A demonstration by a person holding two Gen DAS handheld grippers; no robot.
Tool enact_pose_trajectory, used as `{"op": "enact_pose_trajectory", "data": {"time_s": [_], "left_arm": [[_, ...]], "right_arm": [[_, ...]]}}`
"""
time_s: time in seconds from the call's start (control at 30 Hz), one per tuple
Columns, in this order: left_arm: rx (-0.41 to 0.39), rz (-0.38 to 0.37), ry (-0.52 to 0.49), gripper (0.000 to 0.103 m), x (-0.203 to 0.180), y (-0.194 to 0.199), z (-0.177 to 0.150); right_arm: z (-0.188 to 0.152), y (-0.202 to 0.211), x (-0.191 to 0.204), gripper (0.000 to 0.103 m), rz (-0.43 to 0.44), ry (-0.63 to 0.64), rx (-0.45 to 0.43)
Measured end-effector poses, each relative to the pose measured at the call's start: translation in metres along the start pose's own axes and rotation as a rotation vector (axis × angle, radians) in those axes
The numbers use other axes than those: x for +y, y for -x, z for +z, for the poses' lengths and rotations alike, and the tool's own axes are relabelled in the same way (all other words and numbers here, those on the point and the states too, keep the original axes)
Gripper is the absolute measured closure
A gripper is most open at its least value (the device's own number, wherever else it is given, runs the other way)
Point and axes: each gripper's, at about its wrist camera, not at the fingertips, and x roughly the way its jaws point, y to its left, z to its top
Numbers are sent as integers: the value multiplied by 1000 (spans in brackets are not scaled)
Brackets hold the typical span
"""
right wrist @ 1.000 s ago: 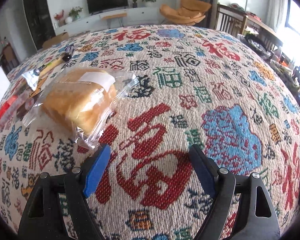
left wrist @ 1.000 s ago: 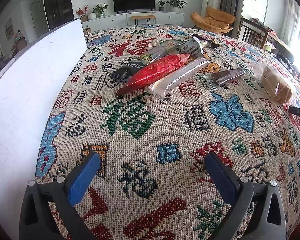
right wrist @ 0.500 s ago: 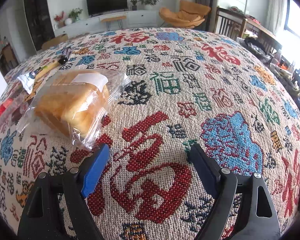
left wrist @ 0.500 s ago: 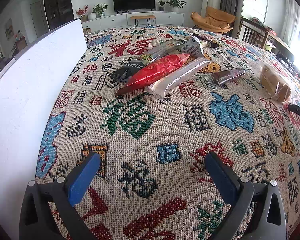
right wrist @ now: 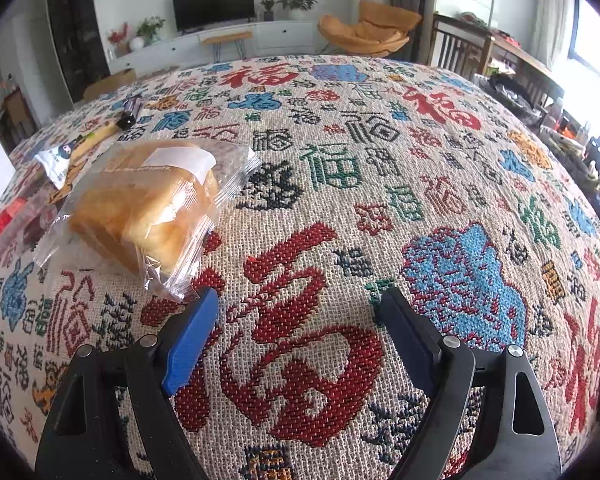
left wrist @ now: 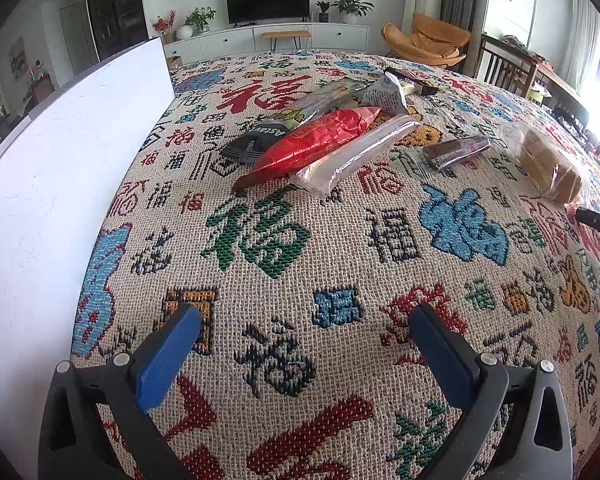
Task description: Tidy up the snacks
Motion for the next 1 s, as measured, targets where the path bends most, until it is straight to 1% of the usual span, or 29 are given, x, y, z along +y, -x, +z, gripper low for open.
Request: {"op": "enact_pose_trajectory", "data": {"time_s": [0.57, 0.63, 0.7, 0.73, 0.77, 0.83, 0.87, 0.93, 1.0], "left_arm": [[3, -2, -2, 0, 1, 0, 0], [13, -8, -9, 0, 2, 1, 0], [44, -21, -17, 0, 2, 1, 2], [65, -36, -16, 0, 3, 0, 5], [82, -76, -13, 0, 5, 1, 11], [72, -158, -16, 1, 6, 8, 28], [56, -176, -28, 1, 5, 13, 38], [13, -151, -82, 1, 1, 20, 64], [-1, -106, -159, 1, -3, 16, 91]], "right_arm": [[0, 0, 0, 17, -1, 0, 0], [0, 0, 0, 17, -1, -1, 0], [0, 0, 0, 17, -1, -1, 0], [0, 0, 0, 17, -1, -1, 0], [0, 0, 0, 17, -1, -1, 0], [0, 0, 0, 17, -1, -1, 0], [0, 0, 0, 17, -1, -1, 0], [0, 0, 0, 17, -1, -1, 0], [0, 0, 0, 17, -1, -1, 0]]}}
